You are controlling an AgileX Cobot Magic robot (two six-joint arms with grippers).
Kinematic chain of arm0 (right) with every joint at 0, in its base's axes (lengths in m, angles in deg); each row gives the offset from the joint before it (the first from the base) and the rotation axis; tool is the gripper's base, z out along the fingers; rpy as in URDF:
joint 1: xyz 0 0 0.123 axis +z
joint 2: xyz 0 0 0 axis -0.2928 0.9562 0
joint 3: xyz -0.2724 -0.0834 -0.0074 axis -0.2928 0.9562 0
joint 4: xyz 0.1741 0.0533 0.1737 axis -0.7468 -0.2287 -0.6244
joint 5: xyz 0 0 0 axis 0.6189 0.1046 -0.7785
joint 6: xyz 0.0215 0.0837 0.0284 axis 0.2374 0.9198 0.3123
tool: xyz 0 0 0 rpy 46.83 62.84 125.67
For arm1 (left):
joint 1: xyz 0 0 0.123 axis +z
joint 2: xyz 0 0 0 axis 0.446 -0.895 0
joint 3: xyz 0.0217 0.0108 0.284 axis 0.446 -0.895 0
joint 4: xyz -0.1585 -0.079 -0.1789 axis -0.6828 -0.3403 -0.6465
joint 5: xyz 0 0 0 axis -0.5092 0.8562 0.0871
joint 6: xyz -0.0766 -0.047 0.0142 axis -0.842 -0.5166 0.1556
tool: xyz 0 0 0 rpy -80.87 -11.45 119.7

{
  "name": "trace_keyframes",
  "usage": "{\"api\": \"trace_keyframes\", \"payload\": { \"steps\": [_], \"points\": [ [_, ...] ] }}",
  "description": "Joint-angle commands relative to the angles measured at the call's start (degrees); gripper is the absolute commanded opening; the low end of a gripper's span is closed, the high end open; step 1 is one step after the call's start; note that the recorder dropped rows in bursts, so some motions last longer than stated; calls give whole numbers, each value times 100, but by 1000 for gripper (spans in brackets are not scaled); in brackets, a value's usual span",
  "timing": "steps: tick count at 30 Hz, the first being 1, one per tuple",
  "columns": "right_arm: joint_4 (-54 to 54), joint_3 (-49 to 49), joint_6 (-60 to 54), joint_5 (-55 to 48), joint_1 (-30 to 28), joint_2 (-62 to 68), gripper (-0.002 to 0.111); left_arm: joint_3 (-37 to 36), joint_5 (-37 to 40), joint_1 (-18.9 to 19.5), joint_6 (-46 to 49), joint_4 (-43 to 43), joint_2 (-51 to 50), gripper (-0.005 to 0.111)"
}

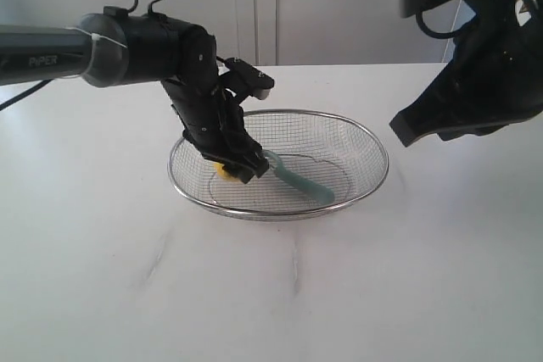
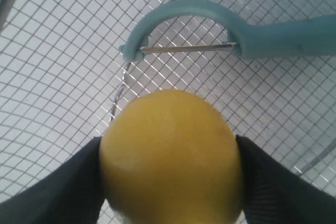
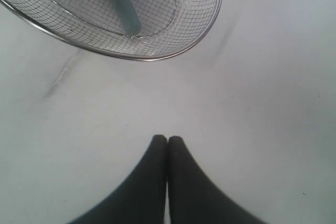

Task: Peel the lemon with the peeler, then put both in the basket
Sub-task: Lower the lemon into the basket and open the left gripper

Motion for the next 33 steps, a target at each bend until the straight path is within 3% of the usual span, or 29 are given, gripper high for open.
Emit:
{"api": "trace_keyframes", "payload": {
  "steps": [1, 27, 30, 33],
  "points": [
    [55, 17, 0, 20, -48, -43, 0, 17, -170, -36, -27, -22, -107, 0],
    [45, 17, 0, 32, -48, -43, 0, 17, -430, -36, 70, -12, -330, 0],
    [45, 17, 0, 32, -48, -43, 0, 17, -430, -36, 339, -12, -330, 9],
    [45, 17, 0, 32, -48, -43, 0, 17, -430, -36, 385, -12, -330, 28]
  ]
}}
